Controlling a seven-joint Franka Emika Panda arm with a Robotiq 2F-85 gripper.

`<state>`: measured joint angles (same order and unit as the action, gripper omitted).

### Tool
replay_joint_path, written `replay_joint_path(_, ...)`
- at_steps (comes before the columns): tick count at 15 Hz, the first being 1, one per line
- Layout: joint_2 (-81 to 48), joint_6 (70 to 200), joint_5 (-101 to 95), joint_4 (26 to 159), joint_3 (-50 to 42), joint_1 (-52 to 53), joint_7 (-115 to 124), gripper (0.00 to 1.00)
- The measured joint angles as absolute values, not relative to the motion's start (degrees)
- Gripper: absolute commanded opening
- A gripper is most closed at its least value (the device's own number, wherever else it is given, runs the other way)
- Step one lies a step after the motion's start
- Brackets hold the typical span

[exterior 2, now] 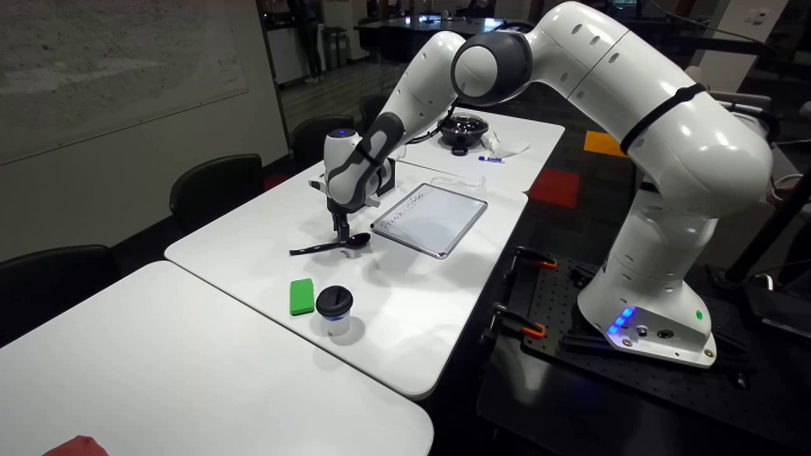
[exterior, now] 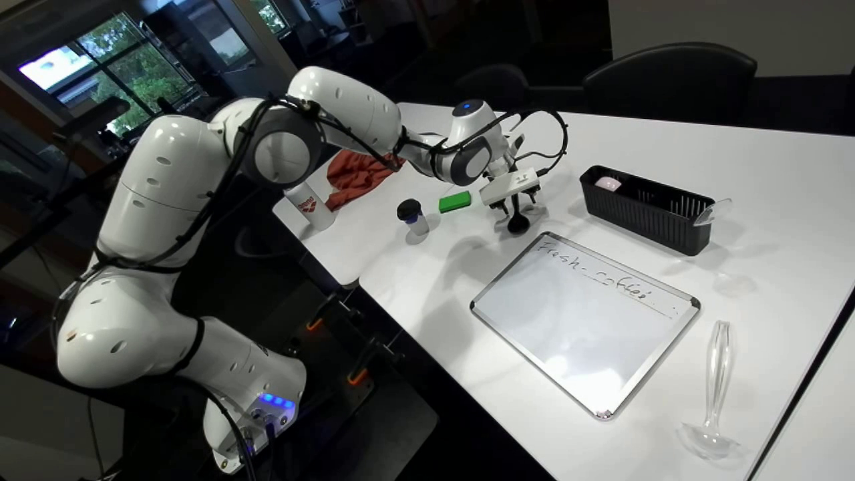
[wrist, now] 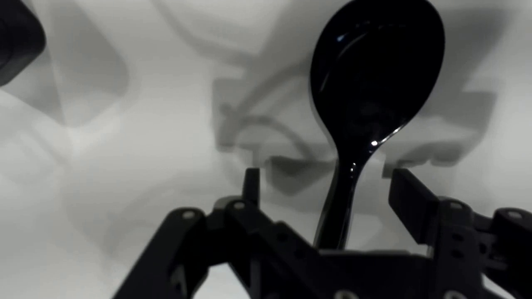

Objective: Move the black spoon forward

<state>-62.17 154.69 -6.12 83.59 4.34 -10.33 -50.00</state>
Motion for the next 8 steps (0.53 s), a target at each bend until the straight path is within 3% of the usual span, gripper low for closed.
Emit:
replay_joint_path(6,-63.88,154.67,-6.72,81.38,3.83,-9.43,-49.33,0.05)
replay_joint_path(8,-64.19,154.62,-6.76,80.87,3.72,-9.29,-49.32,0.00)
